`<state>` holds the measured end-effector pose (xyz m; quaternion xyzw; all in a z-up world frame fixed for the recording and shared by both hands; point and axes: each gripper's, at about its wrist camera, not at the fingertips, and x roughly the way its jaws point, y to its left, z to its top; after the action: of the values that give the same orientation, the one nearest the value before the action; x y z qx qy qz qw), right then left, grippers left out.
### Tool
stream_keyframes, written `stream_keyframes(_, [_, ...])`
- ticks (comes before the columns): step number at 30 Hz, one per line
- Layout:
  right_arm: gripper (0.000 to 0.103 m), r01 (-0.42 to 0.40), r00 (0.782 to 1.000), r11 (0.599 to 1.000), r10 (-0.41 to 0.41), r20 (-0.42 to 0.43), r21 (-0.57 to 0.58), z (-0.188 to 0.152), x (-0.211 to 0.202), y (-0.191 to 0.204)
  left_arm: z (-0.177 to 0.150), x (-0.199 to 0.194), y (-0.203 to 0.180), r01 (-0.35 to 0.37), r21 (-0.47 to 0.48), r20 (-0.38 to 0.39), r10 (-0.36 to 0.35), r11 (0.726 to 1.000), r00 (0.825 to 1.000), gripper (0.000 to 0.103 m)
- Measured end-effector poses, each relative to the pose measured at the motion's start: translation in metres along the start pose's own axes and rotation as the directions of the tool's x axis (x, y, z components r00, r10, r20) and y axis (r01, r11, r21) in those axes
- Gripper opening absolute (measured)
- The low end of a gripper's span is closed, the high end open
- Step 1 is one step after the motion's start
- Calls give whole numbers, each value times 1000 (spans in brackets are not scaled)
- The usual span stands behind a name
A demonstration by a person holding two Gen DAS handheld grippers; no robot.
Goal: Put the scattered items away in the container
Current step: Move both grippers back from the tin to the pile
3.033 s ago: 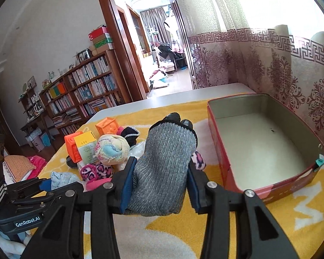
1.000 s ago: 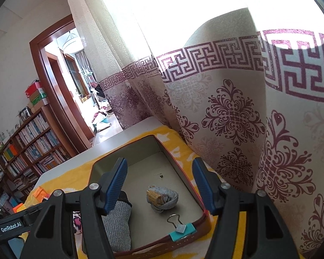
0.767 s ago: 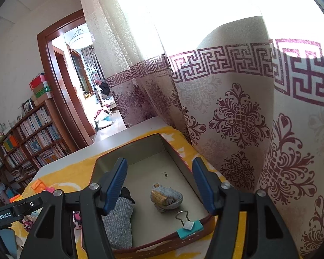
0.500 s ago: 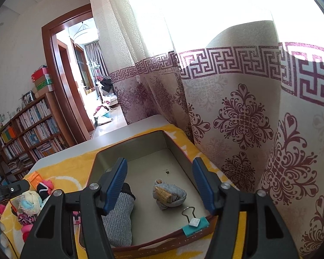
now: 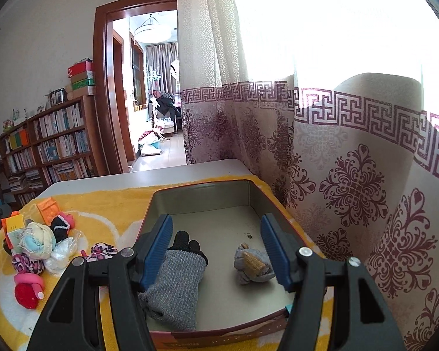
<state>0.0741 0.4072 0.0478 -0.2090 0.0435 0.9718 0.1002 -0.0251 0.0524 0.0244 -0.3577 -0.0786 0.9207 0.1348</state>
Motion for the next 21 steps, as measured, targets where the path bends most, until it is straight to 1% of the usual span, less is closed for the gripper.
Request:
stream_keyframes(2, [67,-77,997,996,76,-23,-48,5,-4,19,-1,1,11,-10,-15,-2,10,1000,1000,86])
stream_keyframes(3, [67,-125,992,989,122,-42,-79,7,-4,31,-1,1,15,-13,-25,-4,13,1000,1000,86])
stream_keyframes(6, [73,-243,968,956,227,-108,-165,9,-2,67,-2,1,28,-14,-50,-7,13,999,1000,86])
stream_keyframes(8, [73,-291,952,937,264,-154,-195,7,4,87,-3,1,34,-14,-54,-7,13,998,1000,86])
stream_keyframes(11, [73,-316,938,928,274,-211,-199,2,23,105,-5,1,39,-19,-58,-7,19,998,1000,86])
stream_keyframes(15, [73,-327,916,933,273,-292,-151,-8,55,115,-8,5,51,-16,-91,-21,14,996,1000,86])
stream_keyframes(17, [73,-301,917,941,240,-320,-156,-12,67,120,-8,9,57,-19,-108,-30,16,994,999,86])
stream_keyframes(19, [73,-284,915,944,215,-342,-166,-16,75,121,-9,10,62,-3,-126,-30,-1,992,1000,86])
stream_keyframes(21, [73,-261,916,949,186,-356,-177,-20,81,123,-8,9,64,-5,-129,-27,2,992,1000,86])
